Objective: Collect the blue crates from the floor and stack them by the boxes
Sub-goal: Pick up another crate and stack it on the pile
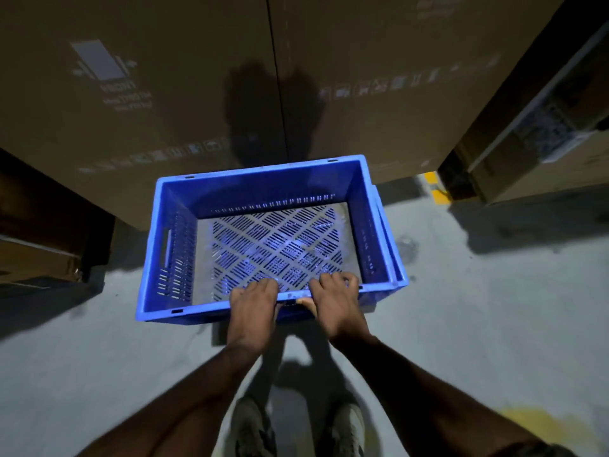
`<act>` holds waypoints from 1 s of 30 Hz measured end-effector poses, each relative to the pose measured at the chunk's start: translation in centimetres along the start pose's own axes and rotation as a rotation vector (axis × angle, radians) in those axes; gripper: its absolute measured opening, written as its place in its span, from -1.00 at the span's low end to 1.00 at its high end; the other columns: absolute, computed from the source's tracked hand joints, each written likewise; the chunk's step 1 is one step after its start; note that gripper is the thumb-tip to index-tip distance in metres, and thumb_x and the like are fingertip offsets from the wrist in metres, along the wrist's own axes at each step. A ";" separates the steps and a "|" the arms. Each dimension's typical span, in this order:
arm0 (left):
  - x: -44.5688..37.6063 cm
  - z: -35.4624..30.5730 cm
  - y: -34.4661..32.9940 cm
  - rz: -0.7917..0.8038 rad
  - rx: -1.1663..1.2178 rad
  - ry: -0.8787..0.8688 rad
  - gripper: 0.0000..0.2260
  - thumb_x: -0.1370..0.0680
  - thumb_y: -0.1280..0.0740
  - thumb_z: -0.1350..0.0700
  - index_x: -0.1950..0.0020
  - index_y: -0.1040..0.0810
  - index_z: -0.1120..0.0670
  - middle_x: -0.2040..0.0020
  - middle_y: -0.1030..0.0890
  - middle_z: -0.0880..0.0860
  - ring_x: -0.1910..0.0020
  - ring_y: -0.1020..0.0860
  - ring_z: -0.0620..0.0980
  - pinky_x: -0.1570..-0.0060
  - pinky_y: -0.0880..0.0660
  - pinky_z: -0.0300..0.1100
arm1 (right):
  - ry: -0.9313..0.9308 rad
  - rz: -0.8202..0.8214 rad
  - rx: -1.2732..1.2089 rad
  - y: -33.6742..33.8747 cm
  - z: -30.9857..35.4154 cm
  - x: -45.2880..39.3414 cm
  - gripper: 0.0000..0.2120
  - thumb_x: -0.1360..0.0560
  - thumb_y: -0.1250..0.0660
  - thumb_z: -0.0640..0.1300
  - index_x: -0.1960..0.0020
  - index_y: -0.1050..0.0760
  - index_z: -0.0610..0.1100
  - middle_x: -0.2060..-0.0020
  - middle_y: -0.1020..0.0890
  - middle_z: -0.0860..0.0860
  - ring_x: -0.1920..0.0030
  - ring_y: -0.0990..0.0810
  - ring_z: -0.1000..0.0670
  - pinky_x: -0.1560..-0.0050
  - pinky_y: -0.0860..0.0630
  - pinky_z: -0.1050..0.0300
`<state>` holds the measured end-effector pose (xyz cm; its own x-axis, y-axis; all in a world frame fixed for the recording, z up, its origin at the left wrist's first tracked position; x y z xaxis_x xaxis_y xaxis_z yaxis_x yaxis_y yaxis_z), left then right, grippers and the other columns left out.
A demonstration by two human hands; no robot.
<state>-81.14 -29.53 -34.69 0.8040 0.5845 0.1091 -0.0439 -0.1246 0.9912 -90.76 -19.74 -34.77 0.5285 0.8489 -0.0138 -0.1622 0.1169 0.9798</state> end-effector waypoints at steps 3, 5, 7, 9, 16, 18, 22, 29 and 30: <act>-1.5 -0.1 -0.1 -0.022 0.023 0.006 -0.84 -0.46 -0.40 -0.01 0.09 -0.44 -0.05 0.15 -0.57 -0.04 0.11 -0.55 0.08 0.13 -0.37 -0.02 | 0.015 0.052 -0.012 0.0 -0.9 -1.8 -0.64 -0.48 -0.14 0.27 0.07 -0.49 -0.01 0.14 -0.55 -0.01 0.02 -0.50 -0.11 -0.12 -0.28 -0.08; -2.5 -0.4 -0.4 -0.007 0.058 -0.014 -0.84 -0.45 -0.40 -0.02 0.06 -0.46 -0.05 0.12 -0.57 -0.05 0.07 -0.55 0.08 0.11 -0.37 -0.01 | -0.008 0.059 -0.050 0.4 -1.8 -2.3 -0.65 -0.47 -0.19 0.27 0.06 -0.50 0.01 0.12 -0.56 -0.02 0.01 -0.51 -0.11 -0.09 -0.29 -0.09; -2.6 -0.6 -0.3 0.002 0.081 -0.033 -0.82 -0.44 -0.41 -0.02 0.07 -0.44 -0.06 0.13 -0.56 -0.05 0.07 -0.55 0.08 0.10 -0.36 0.00 | -0.028 0.084 -0.065 0.4 -2.1 -2.5 -0.65 -0.47 -0.20 0.27 0.04 -0.52 0.00 0.09 -0.57 -0.03 -0.03 -0.50 -0.12 -0.09 -0.30 -0.11; -2.1 -0.4 0.3 -0.025 0.104 -0.033 -0.79 -0.45 -0.42 -0.01 0.11 -0.37 -0.11 0.16 -0.54 -0.06 0.09 -0.54 0.08 0.11 -0.34 0.00 | -0.014 0.085 -0.071 0.5 -1.5 -2.3 -0.65 -0.47 -0.22 0.25 0.04 -0.53 -0.01 0.08 -0.57 -0.04 -0.04 -0.49 -0.12 -0.09 -0.29 -0.11; -0.6 0.1 1.7 -0.062 0.108 -0.047 -0.80 -0.48 -0.39 -0.02 0.13 -0.35 -0.08 0.21 -0.51 -0.06 0.15 -0.52 0.08 0.11 -0.36 0.00 | -0.011 -0.055 0.029 2.4 0.0 -0.8 -0.62 -0.46 -0.19 0.28 0.09 -0.53 -0.02 0.15 -0.56 -0.03 0.03 -0.49 -0.11 -0.08 -0.30 -0.10; 0.0 -0.7 1.4 -0.052 0.072 -0.070 -0.80 -0.46 -0.40 -0.02 0.12 -0.38 -0.07 0.20 -0.51 -0.05 0.15 -0.52 0.07 0.11 -0.35 -0.01 | -0.038 -0.049 0.055 2.2 -0.5 0.3 -0.60 -0.47 -0.14 0.30 0.09 -0.51 -0.01 0.16 -0.54 -0.01 0.05 -0.49 -0.09 -0.07 -0.29 -0.09; 1.1 -2.8 0.2 -0.026 -0.014 -0.174 -0.76 -0.42 -0.45 -0.02 0.08 -0.40 -0.07 0.20 -0.52 -0.06 0.15 -0.52 0.05 0.14 -0.33 -0.03 | -0.136 -0.021 0.053 0.5 -1.8 3.5 -0.59 -0.45 -0.09 0.32 0.13 -0.51 0.03 0.18 -0.54 0.00 0.12 -0.52 -0.09 -0.02 -0.28 -0.08; 0.6 -3.3 0.0 0.014 -0.029 -0.138 -0.77 -0.44 -0.43 -0.02 0.09 -0.38 -0.10 0.17 -0.52 -0.07 0.12 -0.52 0.04 0.15 -0.33 -0.04 | -0.164 -0.050 0.055 0.8 -2.6 3.6 -0.61 -0.45 -0.08 0.30 0.16 -0.50 0.03 0.20 -0.53 0.00 0.12 -0.51 -0.09 -0.03 -0.26 -0.08; 0.3 -3.6 0.1 0.009 -0.022 -0.119 -0.77 -0.44 -0.43 -0.01 0.10 -0.37 -0.11 0.17 -0.52 -0.07 0.13 -0.51 0.04 0.17 -0.30 -0.05 | -0.147 -0.052 0.048 0.9 -3.0 3.3 -0.62 -0.46 -0.11 0.30 0.14 -0.50 0.03 0.19 -0.53 0.00 0.10 -0.50 -0.09 -0.04 -0.26 -0.08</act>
<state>-83.02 -26.52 -34.28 0.8680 0.4843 0.1092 -0.0629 -0.1109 0.9918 -91.66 -15.35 -34.48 0.6517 0.7575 -0.0389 -0.0933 0.1309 0.9870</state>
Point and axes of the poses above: each hand's wrist, its own x-axis away from the middle knuckle, its own y-axis out of the back of the hand, z = x × y, the point moved 9 cm from there along -x, towards the middle knuckle
